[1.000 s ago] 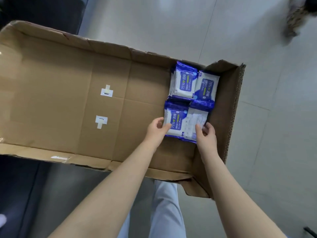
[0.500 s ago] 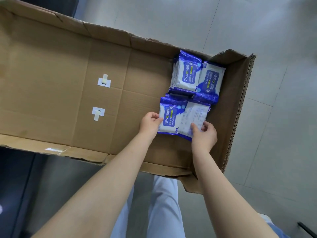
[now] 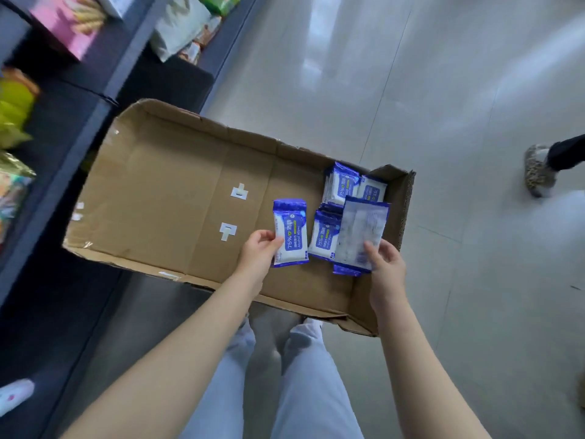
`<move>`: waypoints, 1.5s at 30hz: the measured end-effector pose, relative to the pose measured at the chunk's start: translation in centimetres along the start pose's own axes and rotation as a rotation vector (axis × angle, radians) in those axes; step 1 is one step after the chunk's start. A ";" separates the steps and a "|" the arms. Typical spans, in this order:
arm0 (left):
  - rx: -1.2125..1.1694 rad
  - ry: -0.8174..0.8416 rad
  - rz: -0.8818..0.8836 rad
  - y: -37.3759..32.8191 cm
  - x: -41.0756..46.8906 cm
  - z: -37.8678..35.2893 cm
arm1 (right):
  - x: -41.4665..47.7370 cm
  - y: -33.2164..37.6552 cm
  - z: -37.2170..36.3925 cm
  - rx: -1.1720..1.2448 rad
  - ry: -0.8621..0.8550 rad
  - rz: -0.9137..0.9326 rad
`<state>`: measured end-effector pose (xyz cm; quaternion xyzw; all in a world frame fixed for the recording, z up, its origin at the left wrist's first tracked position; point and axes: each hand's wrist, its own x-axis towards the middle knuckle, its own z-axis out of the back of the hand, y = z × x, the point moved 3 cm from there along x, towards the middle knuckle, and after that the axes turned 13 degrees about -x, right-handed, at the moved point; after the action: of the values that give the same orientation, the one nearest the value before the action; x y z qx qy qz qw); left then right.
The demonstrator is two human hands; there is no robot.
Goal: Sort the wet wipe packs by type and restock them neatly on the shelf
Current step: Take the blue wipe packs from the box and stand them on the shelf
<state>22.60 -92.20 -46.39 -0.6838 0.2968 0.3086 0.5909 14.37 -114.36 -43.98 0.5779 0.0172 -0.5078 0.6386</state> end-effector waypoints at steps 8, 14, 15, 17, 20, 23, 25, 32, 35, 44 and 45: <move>-0.366 -0.101 -0.260 -8.7 -16.1 5.7 | -12.0 12.1 -2.5 0.095 0.636 0.076; -0.541 -0.210 -0.489 -10.5 -25.3 8.7 | -19.5 18.3 -4.8 -0.217 0.791 0.321; -0.575 -0.220 -0.526 -10.8 -26.6 9.3 | -20.8 18.9 -5.4 -0.248 0.823 0.347; -0.642 -0.246 -0.583 -11.3 -29.3 10.9 | -23.6 19.7 -6.7 -0.313 0.907 0.360; -0.739 -0.298 -0.649 -12.0 -33.4 14.2 | -28.7 20.5 -8.9 -0.367 1.095 0.361; -0.784 -0.344 -0.725 -12.5 -37.4 19.2 | -34.4 21.2 -12.0 -0.285 1.319 0.304; -0.806 -0.379 -0.761 -12.6 -39.8 22.9 | -38.3 21.4 -14.5 -0.172 1.455 0.234; -0.793 -0.471 -0.863 -12.1 -46.9 36.3 | -51.0 18.9 -22.9 -0.082 1.568 0.246; -0.736 -0.463 -0.914 -12.5 -49.2 40.6 | -55.5 17.8 -25.3 -0.097 1.549 0.275; -0.772 -0.580 -0.937 -15.9 -51.0 50.3 | -62.1 19.6 -33.0 -0.185 1.434 0.580; -0.793 -0.606 -0.929 -16.6 -50.7 51.2 | -62.5 20.1 -34.2 -0.170 1.424 0.609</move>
<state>-0.37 -37.28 -2.47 -0.7885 -0.3420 0.2862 0.4236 16.93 -52.91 -2.81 0.6929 0.3027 0.1866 0.6272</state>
